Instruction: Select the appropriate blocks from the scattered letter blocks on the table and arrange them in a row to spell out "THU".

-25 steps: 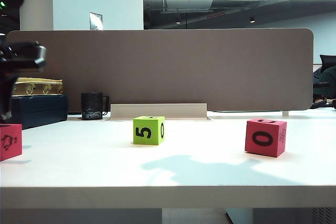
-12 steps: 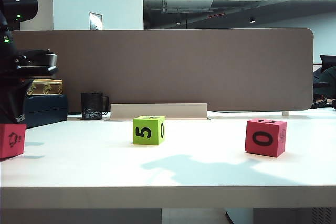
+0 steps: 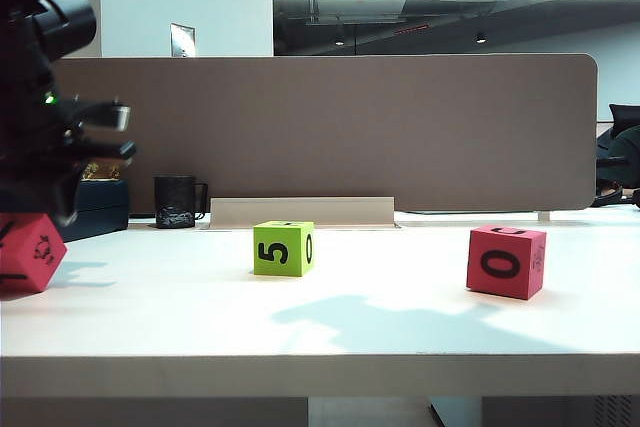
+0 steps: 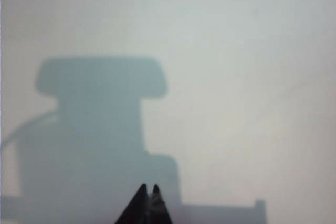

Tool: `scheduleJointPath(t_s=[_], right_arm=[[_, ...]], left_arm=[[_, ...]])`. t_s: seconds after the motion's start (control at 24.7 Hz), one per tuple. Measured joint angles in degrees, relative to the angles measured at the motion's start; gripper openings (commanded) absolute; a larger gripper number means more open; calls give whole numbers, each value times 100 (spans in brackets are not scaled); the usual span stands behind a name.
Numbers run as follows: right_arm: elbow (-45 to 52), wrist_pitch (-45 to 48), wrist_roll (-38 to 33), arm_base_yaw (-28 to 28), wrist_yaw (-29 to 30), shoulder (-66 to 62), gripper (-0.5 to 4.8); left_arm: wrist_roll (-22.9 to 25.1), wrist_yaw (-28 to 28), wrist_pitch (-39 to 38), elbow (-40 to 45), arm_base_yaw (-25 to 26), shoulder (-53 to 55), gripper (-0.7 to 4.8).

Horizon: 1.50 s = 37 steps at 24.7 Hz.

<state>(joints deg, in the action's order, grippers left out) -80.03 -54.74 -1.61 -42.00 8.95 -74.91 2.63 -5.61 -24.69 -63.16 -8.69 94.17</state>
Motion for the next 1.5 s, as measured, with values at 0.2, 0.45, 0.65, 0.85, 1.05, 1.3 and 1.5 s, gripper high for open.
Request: scheduleJointPath(t_s=[0.2,0.45,0.65,0.85,1.05,1.3,1.5], right_arm=[[0,-13,0,0,0,0,-5],[0,-127,-2,-4,-2,0,-5],[0,-127,0,-42,0,0,-5],[0,-122,-2,-61,4,0,-5],[0,-68,-2,-555,-26,37,-5],[0,87,0,-999,-437,39,-5],[0,98,-15,-1001,-487,37,-5]], left_arm=[[39,-61,-352,-968,0,9,-6],[57,367,-3193,-1840,0,-162,-6],[70,662,-3370,-1139,-2,-929,-5],[-116,671,-2452,59,0,-1657,-6],[-229,695,-1810,721,-2,-1668,-6],[-247,675,-1261,933,-2,-1585,-6],[-247,514,-999,931,-4,-1370,-6]])
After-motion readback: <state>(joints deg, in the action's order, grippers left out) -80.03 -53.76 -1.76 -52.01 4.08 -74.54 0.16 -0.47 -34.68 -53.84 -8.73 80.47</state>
